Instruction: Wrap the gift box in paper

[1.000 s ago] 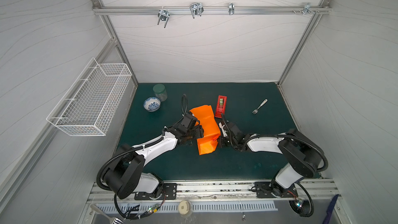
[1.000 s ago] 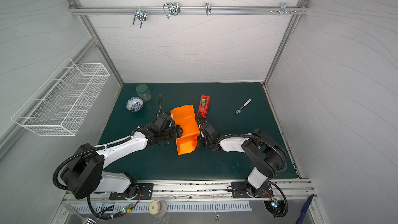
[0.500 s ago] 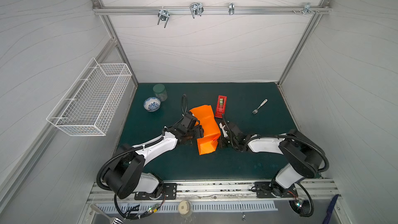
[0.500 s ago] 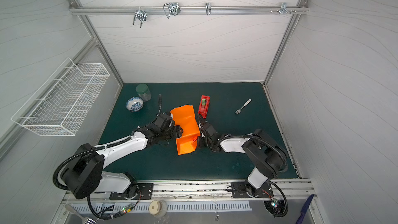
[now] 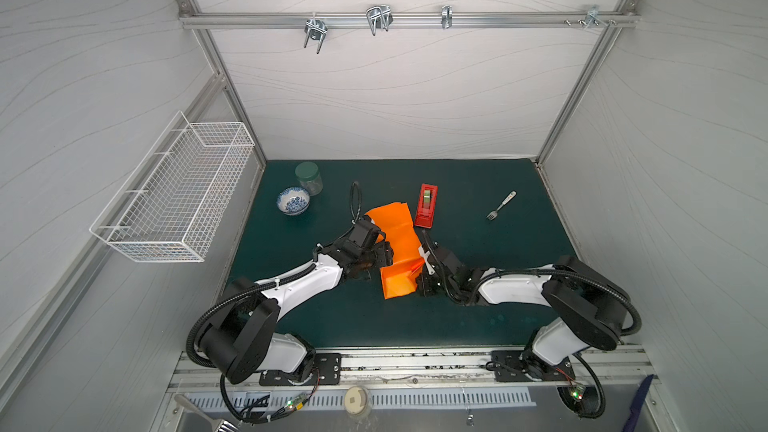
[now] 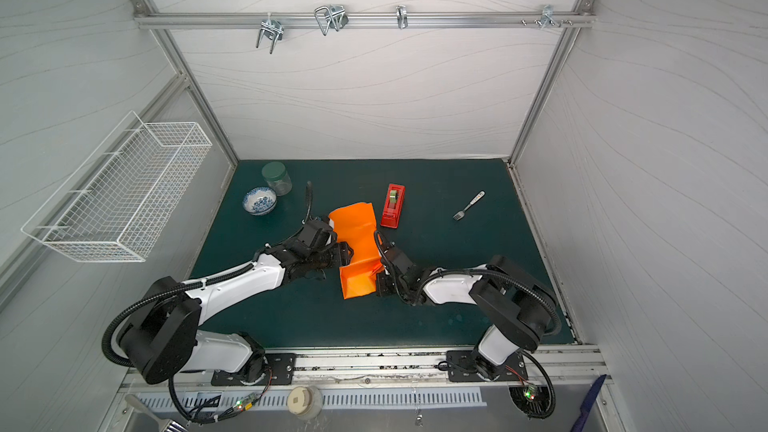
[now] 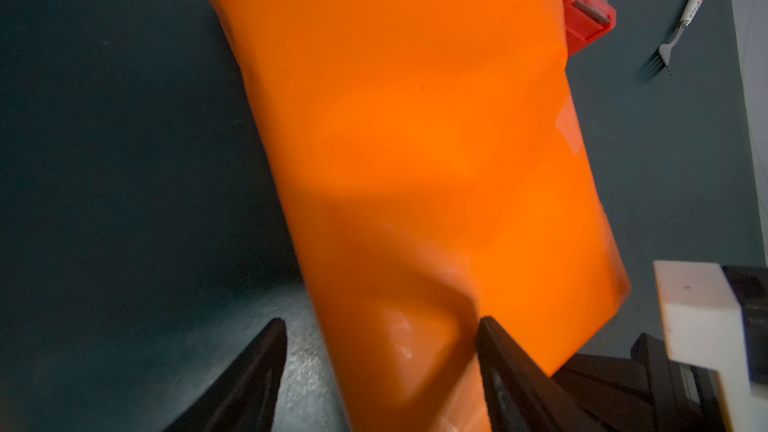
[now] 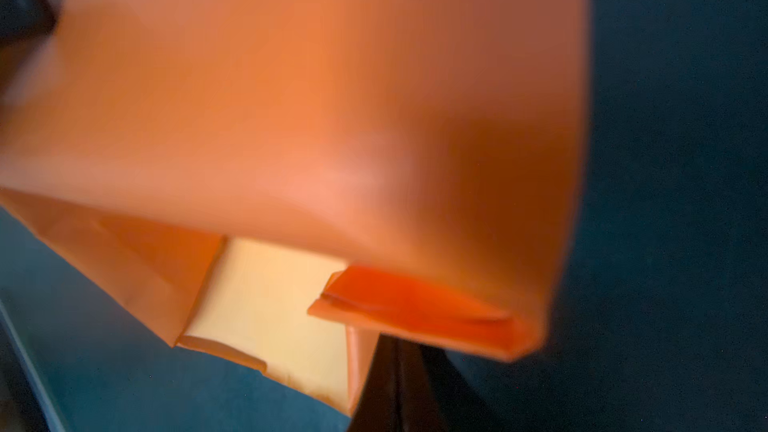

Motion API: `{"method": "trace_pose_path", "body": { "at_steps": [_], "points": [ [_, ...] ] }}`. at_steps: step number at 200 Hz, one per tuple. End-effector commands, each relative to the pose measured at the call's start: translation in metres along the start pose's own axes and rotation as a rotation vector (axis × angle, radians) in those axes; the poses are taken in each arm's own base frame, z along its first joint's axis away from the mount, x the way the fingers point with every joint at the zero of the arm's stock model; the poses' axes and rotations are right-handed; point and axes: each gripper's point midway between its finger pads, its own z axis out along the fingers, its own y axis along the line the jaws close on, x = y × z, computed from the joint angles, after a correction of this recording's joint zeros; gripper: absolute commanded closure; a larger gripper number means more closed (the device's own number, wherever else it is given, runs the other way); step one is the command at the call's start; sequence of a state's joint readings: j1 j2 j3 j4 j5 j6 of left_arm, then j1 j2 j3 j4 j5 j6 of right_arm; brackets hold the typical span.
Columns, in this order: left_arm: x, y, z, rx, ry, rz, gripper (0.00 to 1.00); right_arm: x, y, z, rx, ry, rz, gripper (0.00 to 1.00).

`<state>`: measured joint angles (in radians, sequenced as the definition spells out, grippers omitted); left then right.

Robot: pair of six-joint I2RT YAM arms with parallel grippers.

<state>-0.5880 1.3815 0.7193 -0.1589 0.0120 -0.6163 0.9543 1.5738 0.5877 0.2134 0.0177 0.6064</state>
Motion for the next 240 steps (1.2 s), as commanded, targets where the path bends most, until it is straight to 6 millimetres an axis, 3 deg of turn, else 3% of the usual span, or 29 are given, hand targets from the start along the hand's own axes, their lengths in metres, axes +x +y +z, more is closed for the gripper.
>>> {"method": "trace_pose_path", "body": {
  "at_steps": [1,87,200,240],
  "points": [
    [0.02,0.019,0.003,-0.066,0.068,0.013,0.27,0.041,-0.014,0.0,0.055,0.119,0.01,1.0],
    [0.019,0.019,0.002,-0.064,0.064,0.009,0.27,0.058,-0.012,-0.007,0.085,0.125,-0.003,1.0],
    [0.018,0.018,0.001,-0.067,0.065,0.016,0.27,0.024,-0.023,-0.001,0.077,0.092,0.012,1.0],
    [0.018,0.017,0.0,-0.067,0.064,0.017,0.27,0.02,-0.03,0.0,0.085,0.093,0.026,1.0]
  ]
}}
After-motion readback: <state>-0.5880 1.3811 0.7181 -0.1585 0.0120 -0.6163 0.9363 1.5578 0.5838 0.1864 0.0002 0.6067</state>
